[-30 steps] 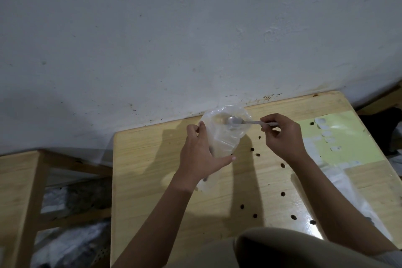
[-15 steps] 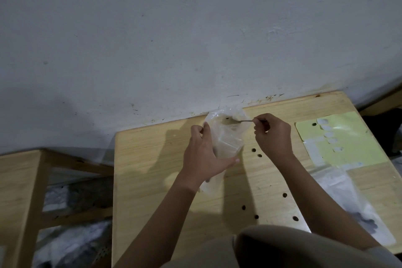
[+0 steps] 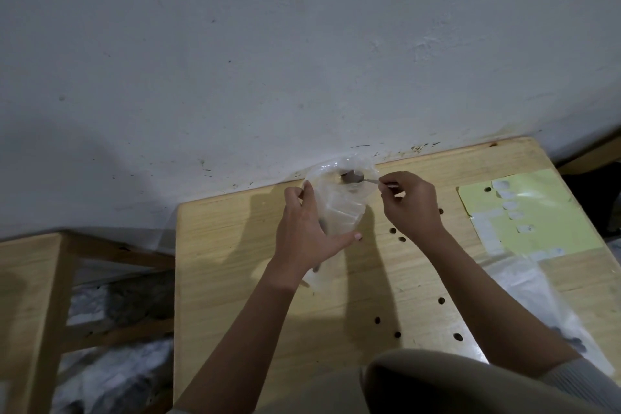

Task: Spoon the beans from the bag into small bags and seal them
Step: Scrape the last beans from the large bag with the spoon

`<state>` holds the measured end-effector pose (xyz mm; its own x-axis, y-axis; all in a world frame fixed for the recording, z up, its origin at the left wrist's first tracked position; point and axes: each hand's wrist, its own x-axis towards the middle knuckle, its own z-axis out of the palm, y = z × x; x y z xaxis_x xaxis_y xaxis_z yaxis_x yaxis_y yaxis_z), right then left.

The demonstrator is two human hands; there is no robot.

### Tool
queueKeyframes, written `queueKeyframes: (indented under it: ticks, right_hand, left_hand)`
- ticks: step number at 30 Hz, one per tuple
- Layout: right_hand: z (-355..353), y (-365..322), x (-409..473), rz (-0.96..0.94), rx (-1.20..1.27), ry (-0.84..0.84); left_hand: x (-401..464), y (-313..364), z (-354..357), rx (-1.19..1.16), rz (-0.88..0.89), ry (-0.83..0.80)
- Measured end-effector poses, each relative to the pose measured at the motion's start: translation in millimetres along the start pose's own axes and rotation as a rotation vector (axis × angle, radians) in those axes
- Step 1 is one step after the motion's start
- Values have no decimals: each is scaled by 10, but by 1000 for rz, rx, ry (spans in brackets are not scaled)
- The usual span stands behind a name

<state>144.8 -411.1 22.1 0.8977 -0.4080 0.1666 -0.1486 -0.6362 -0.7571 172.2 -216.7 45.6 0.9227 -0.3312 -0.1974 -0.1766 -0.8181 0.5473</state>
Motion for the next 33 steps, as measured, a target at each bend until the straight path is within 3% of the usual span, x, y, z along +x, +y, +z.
queueKeyframes:
  ticks: [5,8,23,33]
  right_hand:
    - [28,132,-20,515,382,46]
    - [29,160,-73,629,521,67]
    - [-254,229,-95,436,482,4]
    - [-543,-143,-180,222,429,-59]
  left_hand:
    - [28,-22,-12,2,3,22]
    - [15,-41,-12,15,8,29]
    - [-96,-271,48,-9,44,8]
    - [-112,-321,135,-39,39,-29]
